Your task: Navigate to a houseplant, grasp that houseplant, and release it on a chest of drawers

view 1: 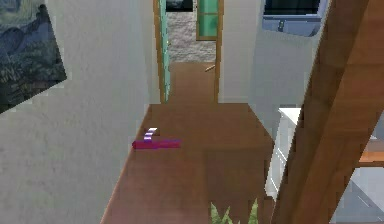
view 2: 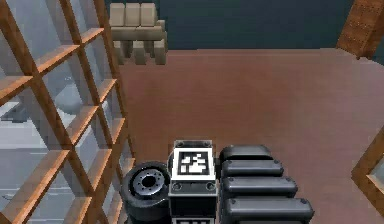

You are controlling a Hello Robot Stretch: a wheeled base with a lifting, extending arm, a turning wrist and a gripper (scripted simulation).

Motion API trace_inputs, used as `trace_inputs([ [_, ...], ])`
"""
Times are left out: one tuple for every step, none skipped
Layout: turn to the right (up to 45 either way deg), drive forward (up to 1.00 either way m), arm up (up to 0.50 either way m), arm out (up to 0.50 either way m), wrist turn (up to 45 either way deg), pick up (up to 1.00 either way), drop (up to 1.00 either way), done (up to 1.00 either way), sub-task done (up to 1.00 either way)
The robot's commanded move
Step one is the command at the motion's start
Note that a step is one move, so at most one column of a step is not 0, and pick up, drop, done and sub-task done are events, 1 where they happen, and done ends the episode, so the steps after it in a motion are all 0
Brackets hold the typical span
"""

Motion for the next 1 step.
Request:
trace_inputs([
  [-3.0,0.00,0.00,0.00,0.0,0.00,0.00,0.00,0.00],
])
